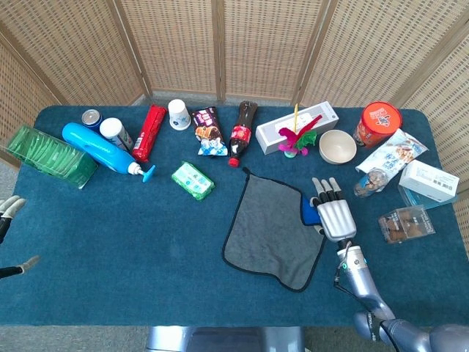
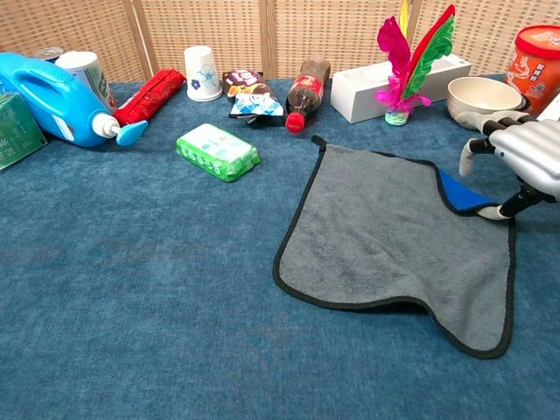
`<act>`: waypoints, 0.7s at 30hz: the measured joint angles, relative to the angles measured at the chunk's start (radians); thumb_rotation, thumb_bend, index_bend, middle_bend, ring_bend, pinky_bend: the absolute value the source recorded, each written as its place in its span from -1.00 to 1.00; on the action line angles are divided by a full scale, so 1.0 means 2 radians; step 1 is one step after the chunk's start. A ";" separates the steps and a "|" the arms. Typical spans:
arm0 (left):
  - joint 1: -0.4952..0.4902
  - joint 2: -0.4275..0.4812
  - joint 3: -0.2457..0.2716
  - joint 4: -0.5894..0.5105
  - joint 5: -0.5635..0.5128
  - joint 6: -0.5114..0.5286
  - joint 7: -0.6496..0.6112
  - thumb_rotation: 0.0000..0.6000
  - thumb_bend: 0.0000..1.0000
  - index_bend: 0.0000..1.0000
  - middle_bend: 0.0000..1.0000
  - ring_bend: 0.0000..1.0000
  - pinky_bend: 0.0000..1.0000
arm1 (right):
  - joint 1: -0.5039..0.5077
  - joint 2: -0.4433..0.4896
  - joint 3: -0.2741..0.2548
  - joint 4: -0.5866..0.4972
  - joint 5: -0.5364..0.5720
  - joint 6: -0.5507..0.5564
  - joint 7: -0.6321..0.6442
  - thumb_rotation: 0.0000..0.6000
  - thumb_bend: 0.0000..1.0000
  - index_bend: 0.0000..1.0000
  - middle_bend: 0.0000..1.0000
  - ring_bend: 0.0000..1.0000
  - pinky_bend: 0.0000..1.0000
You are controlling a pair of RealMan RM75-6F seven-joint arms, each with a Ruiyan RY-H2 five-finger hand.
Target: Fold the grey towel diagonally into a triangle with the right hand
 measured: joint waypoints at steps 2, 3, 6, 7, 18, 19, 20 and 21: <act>0.000 0.000 0.000 0.000 0.000 0.000 -0.001 1.00 -0.77 -1.00 -1.00 -1.00 -1.00 | 0.000 -0.001 -0.001 0.003 -0.002 0.001 0.005 1.00 -0.67 0.15 -0.98 -1.00 -1.00; 0.000 0.000 0.000 0.000 0.000 0.000 -0.001 1.00 -0.77 -1.00 -1.00 -1.00 -1.00 | 0.001 -0.003 -0.002 0.005 -0.004 0.002 0.010 1.00 -0.66 0.17 -0.97 -1.00 -1.00; 0.000 0.000 0.000 0.000 0.001 0.000 -0.001 1.00 -0.77 -1.00 -1.00 -1.00 -1.00 | 0.001 -0.007 -0.003 0.015 -0.008 0.006 0.022 1.00 -0.64 0.18 -0.96 -1.00 -1.00; 0.000 0.000 0.000 0.000 0.001 0.000 -0.001 1.00 -0.77 -1.00 -1.00 -1.00 -1.00 | 0.002 -0.008 -0.003 0.017 -0.009 0.007 0.023 1.00 -0.63 0.18 -0.96 -1.00 -1.00; 0.000 0.000 0.001 0.000 0.002 -0.001 0.001 1.00 -0.77 -1.00 -1.00 -1.00 -1.00 | 0.001 -0.013 -0.005 0.032 -0.010 0.009 0.026 1.00 -0.40 0.22 -0.92 -1.00 -1.00; 0.000 0.000 0.001 0.000 0.002 -0.001 0.002 1.00 -0.77 -1.00 -1.00 -1.00 -1.00 | 0.001 -0.014 -0.005 0.034 -0.010 0.009 0.028 1.00 -0.37 0.22 -0.92 -1.00 -1.00; 0.000 -0.001 0.001 0.000 0.002 -0.001 0.002 1.00 -0.77 -1.00 -1.00 -1.00 -1.00 | 0.002 -0.015 -0.005 0.036 -0.010 0.008 0.029 1.00 -0.35 0.22 -0.92 -1.00 -1.00; 0.000 -0.001 0.001 0.000 0.002 -0.002 0.002 1.00 -0.77 -1.00 -1.00 -1.00 -1.00 | 0.002 -0.015 -0.005 0.038 -0.010 0.007 0.030 1.00 -0.30 0.22 -0.91 -1.00 -1.00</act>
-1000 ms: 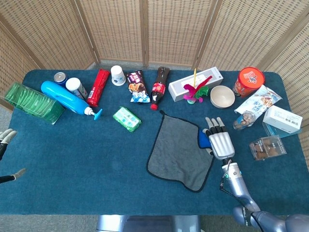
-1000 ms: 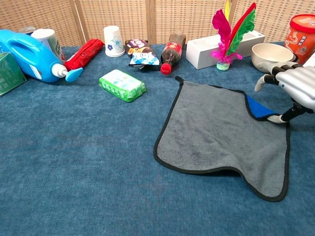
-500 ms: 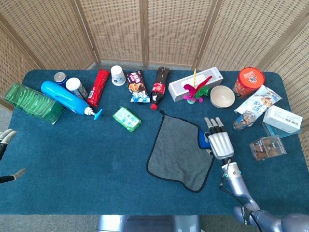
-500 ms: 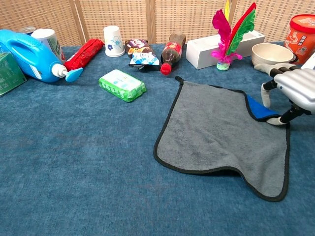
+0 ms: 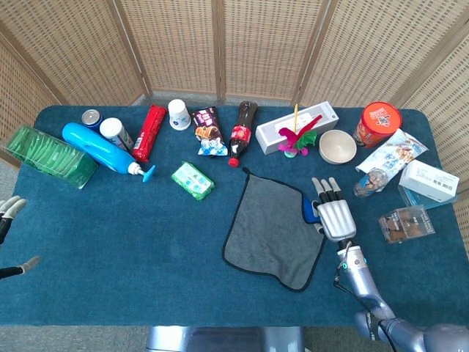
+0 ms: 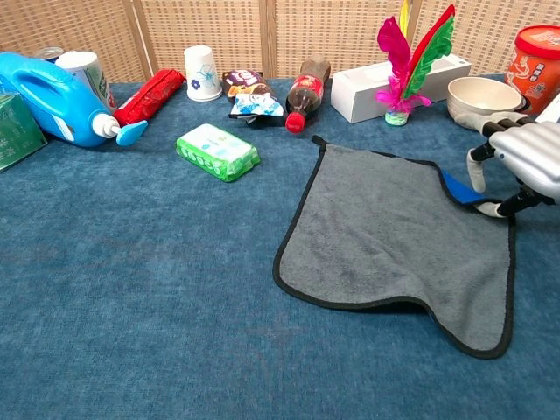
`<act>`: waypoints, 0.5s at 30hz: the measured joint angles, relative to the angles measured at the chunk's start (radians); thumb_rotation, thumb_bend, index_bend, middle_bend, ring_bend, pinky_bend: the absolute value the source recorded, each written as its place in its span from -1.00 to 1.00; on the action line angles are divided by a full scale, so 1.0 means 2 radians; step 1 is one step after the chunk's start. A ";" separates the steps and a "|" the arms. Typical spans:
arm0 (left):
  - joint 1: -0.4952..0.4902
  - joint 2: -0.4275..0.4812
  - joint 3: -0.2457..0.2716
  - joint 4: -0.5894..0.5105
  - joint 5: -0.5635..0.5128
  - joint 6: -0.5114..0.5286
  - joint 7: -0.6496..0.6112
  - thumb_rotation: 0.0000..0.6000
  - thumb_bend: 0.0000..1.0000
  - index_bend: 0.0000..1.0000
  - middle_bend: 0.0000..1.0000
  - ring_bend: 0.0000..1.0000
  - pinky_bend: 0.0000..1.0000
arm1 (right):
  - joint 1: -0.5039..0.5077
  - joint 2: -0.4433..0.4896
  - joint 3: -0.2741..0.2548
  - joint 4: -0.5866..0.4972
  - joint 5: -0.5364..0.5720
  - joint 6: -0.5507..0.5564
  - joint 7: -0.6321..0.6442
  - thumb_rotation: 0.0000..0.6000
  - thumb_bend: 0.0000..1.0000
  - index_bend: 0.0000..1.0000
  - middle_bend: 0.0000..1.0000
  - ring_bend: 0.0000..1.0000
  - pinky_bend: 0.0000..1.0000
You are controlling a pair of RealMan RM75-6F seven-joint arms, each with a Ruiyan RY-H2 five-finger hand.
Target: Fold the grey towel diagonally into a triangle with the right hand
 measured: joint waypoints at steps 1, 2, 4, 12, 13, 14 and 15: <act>0.000 0.000 0.000 0.000 0.000 0.000 0.000 1.00 -0.77 -1.00 -1.00 -1.00 -1.00 | 0.000 0.000 0.000 0.001 0.000 -0.001 0.000 1.00 -0.26 0.22 -0.91 -1.00 -1.00; 0.000 0.000 0.000 0.000 0.000 0.000 0.001 1.00 -0.77 -1.00 -1.00 -1.00 -1.00 | 0.000 -0.001 0.000 0.002 0.000 -0.001 0.002 1.00 -0.19 0.22 -0.91 -1.00 -1.00; 0.000 0.000 0.000 0.000 0.000 0.000 0.001 1.00 -0.77 -1.00 -1.00 -1.00 -1.00 | 0.001 -0.003 0.001 0.004 0.001 -0.001 0.004 1.00 -0.11 0.24 -0.90 -1.00 -1.00; 0.000 -0.001 0.000 0.000 0.001 0.000 0.002 1.00 -0.77 -1.00 -1.00 -1.00 -1.00 | -0.001 -0.005 0.002 0.007 0.002 0.002 0.010 1.00 0.05 0.28 -0.89 -1.00 -1.00; 0.000 -0.001 0.000 0.001 0.000 0.000 0.002 1.00 -0.77 -1.00 -1.00 -1.00 -1.00 | -0.001 -0.005 0.002 0.006 0.002 0.003 0.011 1.00 0.05 0.29 -0.89 -1.00 -1.00; 0.000 -0.001 0.000 0.000 0.000 0.000 0.002 1.00 -0.77 -1.00 -1.00 -1.00 -1.00 | -0.001 -0.004 0.002 0.004 0.001 0.004 0.011 1.00 0.05 0.29 -0.89 -1.00 -1.00; 0.000 -0.001 0.000 0.000 0.001 0.000 0.002 1.00 -0.77 -1.00 -1.00 -1.00 -1.00 | -0.001 -0.003 0.002 0.002 0.001 0.005 0.012 1.00 0.05 0.30 -0.89 -1.00 -1.00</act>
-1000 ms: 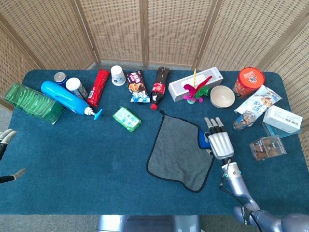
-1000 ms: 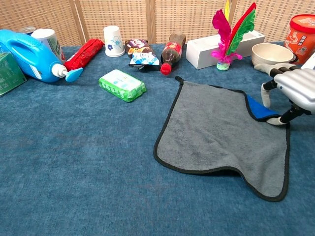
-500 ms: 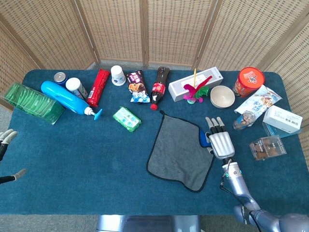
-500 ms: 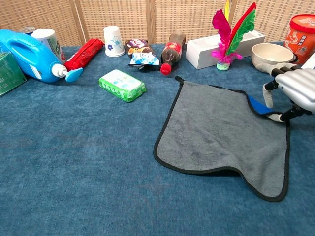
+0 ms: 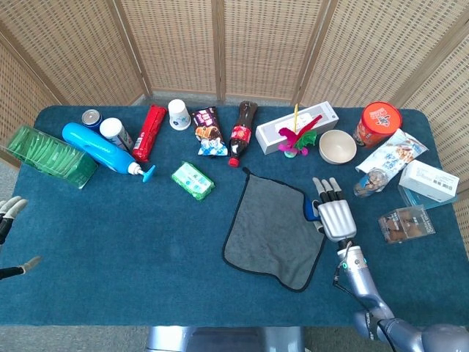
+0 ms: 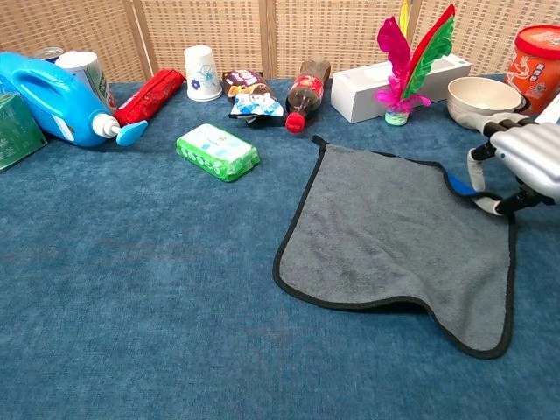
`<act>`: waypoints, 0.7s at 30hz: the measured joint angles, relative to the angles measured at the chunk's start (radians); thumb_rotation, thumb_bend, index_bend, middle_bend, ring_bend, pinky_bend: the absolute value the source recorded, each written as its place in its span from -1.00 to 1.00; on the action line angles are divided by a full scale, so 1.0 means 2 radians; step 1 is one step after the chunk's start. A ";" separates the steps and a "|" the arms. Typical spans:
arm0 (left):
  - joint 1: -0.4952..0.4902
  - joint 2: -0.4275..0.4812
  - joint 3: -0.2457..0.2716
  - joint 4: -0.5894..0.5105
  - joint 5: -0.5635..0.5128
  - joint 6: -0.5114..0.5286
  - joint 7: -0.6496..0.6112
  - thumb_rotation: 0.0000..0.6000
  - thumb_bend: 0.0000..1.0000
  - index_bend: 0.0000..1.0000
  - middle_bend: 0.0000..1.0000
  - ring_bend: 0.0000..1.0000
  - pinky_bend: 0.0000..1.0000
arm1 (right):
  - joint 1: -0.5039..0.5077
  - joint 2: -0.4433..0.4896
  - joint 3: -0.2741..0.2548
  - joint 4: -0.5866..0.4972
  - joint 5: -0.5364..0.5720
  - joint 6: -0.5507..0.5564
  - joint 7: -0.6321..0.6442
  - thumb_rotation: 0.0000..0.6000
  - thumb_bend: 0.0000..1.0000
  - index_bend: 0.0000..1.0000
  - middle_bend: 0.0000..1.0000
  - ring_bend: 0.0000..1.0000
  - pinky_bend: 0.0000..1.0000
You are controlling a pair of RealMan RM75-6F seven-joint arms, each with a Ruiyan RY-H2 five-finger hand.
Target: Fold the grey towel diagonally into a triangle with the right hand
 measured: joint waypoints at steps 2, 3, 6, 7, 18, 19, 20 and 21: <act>0.000 0.000 0.000 0.000 0.000 0.000 0.001 1.00 -0.77 -1.00 -1.00 -1.00 -1.00 | 0.000 0.002 0.000 -0.005 0.000 0.000 0.002 1.00 0.05 0.30 -0.89 -1.00 -1.00; 0.000 0.000 0.000 0.000 0.000 0.000 0.001 1.00 -0.77 -1.00 -1.00 -1.00 -1.00 | -0.001 0.003 0.001 -0.008 0.000 0.001 0.003 1.00 0.06 0.30 -0.89 -1.00 -1.00; 0.000 0.000 0.000 0.000 0.000 0.000 0.001 1.00 -0.77 -1.00 -1.00 -1.00 -1.00 | -0.002 0.009 0.000 -0.022 0.000 0.001 0.005 1.00 0.06 0.32 -0.89 -1.00 -1.00; 0.000 0.000 0.000 0.000 0.000 0.000 0.002 1.00 -0.77 -1.00 -1.00 -1.00 -1.00 | -0.002 0.012 0.000 -0.027 -0.001 0.001 0.006 1.00 0.07 0.33 -0.89 -1.00 -1.00; -0.001 -0.001 0.000 0.000 -0.001 -0.002 0.004 1.00 -0.77 -1.00 -1.00 -1.00 -1.00 | -0.007 0.055 -0.009 -0.118 -0.018 0.013 0.015 1.00 0.08 0.33 -0.89 -1.00 -1.00; -0.001 -0.001 0.000 0.000 -0.001 -0.002 0.004 1.00 -0.77 -1.00 -1.00 -1.00 -1.00 | -0.007 0.059 -0.010 -0.127 -0.020 0.014 0.015 1.00 0.08 0.33 -0.89 -1.00 -1.00; -0.001 -0.001 0.000 -0.001 -0.001 -0.002 0.004 1.00 -0.77 -1.00 -1.00 -1.00 -1.00 | -0.007 0.063 -0.011 -0.137 -0.022 0.015 0.016 1.00 0.07 0.33 -0.89 -1.00 -1.00; -0.001 -0.001 0.000 -0.001 -0.001 -0.002 0.004 1.00 -0.77 -1.00 -1.00 -1.00 -1.00 | -0.008 0.069 -0.013 -0.149 -0.026 0.016 0.016 1.00 0.07 0.33 -0.89 -1.00 -1.00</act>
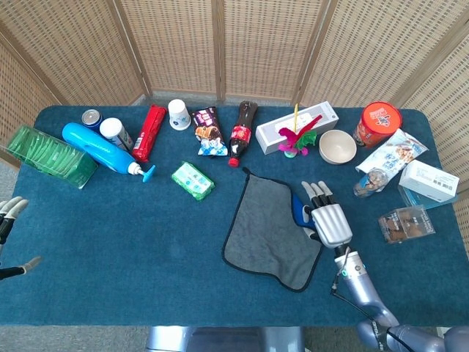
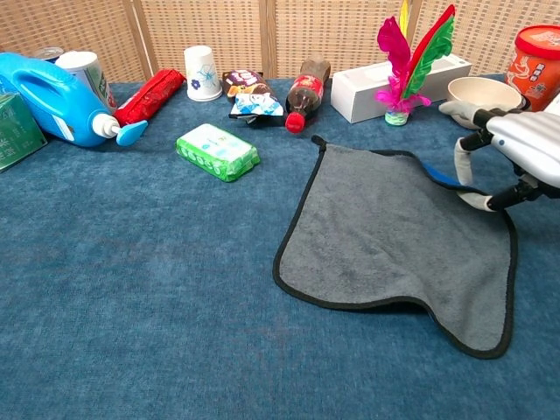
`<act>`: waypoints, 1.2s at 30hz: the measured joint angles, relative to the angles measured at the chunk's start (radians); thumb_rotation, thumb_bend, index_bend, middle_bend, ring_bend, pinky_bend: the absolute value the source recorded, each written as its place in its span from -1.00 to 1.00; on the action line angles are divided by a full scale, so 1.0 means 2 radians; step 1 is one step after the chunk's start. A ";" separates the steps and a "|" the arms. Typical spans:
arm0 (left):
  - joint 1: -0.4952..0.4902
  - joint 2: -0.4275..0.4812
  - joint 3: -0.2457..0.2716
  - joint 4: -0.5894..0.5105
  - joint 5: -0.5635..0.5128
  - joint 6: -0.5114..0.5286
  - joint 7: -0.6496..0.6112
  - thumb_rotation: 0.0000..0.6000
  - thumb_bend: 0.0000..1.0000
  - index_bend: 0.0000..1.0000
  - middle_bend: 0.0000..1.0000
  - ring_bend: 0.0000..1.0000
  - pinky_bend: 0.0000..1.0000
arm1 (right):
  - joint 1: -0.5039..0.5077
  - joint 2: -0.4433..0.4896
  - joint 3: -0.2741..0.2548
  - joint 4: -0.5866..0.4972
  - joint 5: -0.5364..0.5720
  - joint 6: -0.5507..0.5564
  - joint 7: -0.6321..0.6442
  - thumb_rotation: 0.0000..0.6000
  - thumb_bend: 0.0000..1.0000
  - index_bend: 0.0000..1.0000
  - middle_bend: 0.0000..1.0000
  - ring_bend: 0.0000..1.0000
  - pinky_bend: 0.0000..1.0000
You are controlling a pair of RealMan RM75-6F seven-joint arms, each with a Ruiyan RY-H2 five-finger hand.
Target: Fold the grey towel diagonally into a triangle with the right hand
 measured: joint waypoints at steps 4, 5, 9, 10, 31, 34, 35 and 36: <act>0.000 0.000 0.000 -0.001 0.000 -0.001 0.001 1.00 -0.77 -1.00 -1.00 -1.00 -1.00 | 0.000 0.017 -0.006 -0.033 -0.011 0.001 0.001 1.00 0.07 0.34 -0.89 -1.00 -1.00; 0.000 0.000 0.000 -0.001 -0.001 -0.001 0.001 1.00 -0.77 -1.00 -1.00 -1.00 -1.00 | 0.001 0.021 -0.008 -0.040 -0.013 0.000 0.001 1.00 0.07 0.34 -0.89 -1.00 -1.00; -0.001 0.000 0.000 0.000 -0.001 -0.001 0.000 1.00 -0.77 -1.00 -1.00 -1.00 -1.00 | 0.001 0.037 -0.017 -0.071 -0.024 -0.003 0.005 1.00 0.07 0.34 -0.89 -1.00 -1.00; -0.001 0.000 0.000 0.000 -0.001 -0.002 0.000 1.00 -0.77 -1.00 -1.00 -1.00 -1.00 | 0.001 0.040 -0.019 -0.078 -0.025 -0.004 0.007 1.00 0.07 0.34 -0.89 -1.00 -1.00; -0.002 0.000 -0.001 0.001 -0.004 -0.005 -0.003 1.00 -0.77 -1.00 -1.00 -1.00 -1.00 | 0.006 0.030 -0.015 -0.147 0.004 -0.039 -0.030 1.00 0.10 0.36 -0.89 -1.00 -1.00; -0.003 0.000 0.000 0.001 -0.003 -0.007 -0.003 1.00 -0.77 -1.00 -1.00 -1.00 -1.00 | 0.006 0.026 -0.013 -0.157 0.011 -0.041 -0.039 1.00 0.11 0.36 -0.89 -1.00 -1.00; -0.003 0.000 0.000 0.001 -0.003 -0.007 -0.003 1.00 -0.77 -1.00 -1.00 -1.00 -1.00 | 0.006 0.024 -0.012 -0.161 0.013 -0.042 -0.043 1.00 0.11 0.36 -0.89 -1.00 -1.00; -0.003 0.000 0.000 0.001 -0.003 -0.007 -0.003 1.00 -0.77 -1.00 -1.00 -1.00 -1.00 | 0.007 0.023 -0.010 -0.168 0.017 -0.042 -0.049 1.00 0.11 0.36 -0.89 -1.00 -1.00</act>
